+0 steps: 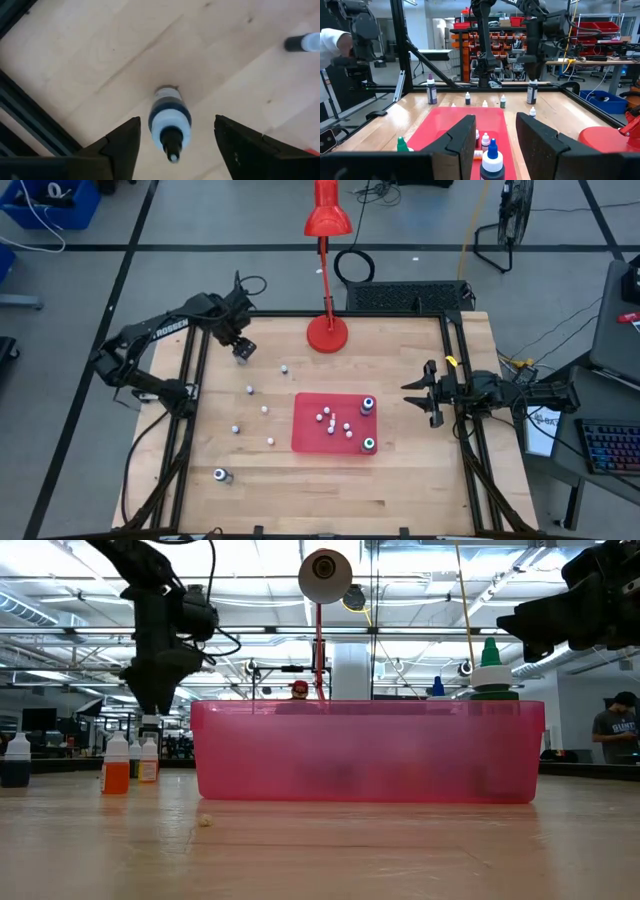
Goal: Pick & Place food coloring
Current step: Put the large black food coloring bottle into the pink bin
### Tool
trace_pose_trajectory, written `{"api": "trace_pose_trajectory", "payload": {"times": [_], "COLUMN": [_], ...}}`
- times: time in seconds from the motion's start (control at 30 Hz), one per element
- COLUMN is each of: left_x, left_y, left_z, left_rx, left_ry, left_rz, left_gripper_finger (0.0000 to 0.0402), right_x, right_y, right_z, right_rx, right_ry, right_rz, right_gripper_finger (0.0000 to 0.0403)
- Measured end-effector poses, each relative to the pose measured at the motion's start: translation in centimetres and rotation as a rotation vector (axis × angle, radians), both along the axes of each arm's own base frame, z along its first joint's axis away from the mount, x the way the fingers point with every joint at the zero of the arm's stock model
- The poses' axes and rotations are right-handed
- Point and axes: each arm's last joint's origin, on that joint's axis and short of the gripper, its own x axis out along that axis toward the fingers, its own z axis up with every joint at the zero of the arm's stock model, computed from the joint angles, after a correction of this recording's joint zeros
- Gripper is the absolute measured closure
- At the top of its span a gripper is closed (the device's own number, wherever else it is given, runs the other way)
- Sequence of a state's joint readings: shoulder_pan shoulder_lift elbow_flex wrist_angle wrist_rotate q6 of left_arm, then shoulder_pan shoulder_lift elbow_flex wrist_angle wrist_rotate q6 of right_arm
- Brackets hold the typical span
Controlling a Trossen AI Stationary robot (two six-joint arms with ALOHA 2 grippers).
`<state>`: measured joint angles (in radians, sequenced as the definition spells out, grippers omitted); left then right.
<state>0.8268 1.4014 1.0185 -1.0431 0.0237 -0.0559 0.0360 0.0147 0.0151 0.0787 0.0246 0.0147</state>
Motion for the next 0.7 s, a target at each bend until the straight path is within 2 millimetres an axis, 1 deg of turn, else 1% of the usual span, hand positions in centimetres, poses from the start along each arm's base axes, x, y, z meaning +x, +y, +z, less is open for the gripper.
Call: {"api": "trace_pose_trajectory", "payload": {"times": [0.13,0.23,0.37,0.5,0.6,0.7], "left_x": [-0.2,-0.5,-0.9,-1.0,-1.1,-1.0], "left_y": [-0.3,-0.5,-1.0,-1.1,-1.2,-1.2], "left_z": [-0.7,-1.4,-3.0,-4.5,-5.2,-5.3], "left_rx": [-0.018,-0.033,-0.05,-0.021,-0.011,0.001], "left_ry": [0.019,0.038,0.057,0.033,0.028,0.022], "left_rz": [-0.001,-0.001,0.0,-0.019,-0.039,-0.062], "left_gripper_finger": [0.0121,0.0111,0.0114,0.0125,0.0127,0.0125], "right_x": [0.0,0.0,0.0,0.0,0.0,0.0], "right_y": [0.0,0.0,0.0,0.0,0.0,0.0], "right_z": [0.0,0.0,0.0,0.0,0.0,0.0], "right_rx": [0.0,0.0,0.0,0.0,0.0,0.0], "right_ry": [0.0,0.0,0.0,0.0,0.0,0.0], "right_rz": [0.0,0.0,0.0,0.001,0.001,0.0], "right_gripper_finger": [0.0273,0.0273,0.0273,0.0273,0.0273,0.0273]}}
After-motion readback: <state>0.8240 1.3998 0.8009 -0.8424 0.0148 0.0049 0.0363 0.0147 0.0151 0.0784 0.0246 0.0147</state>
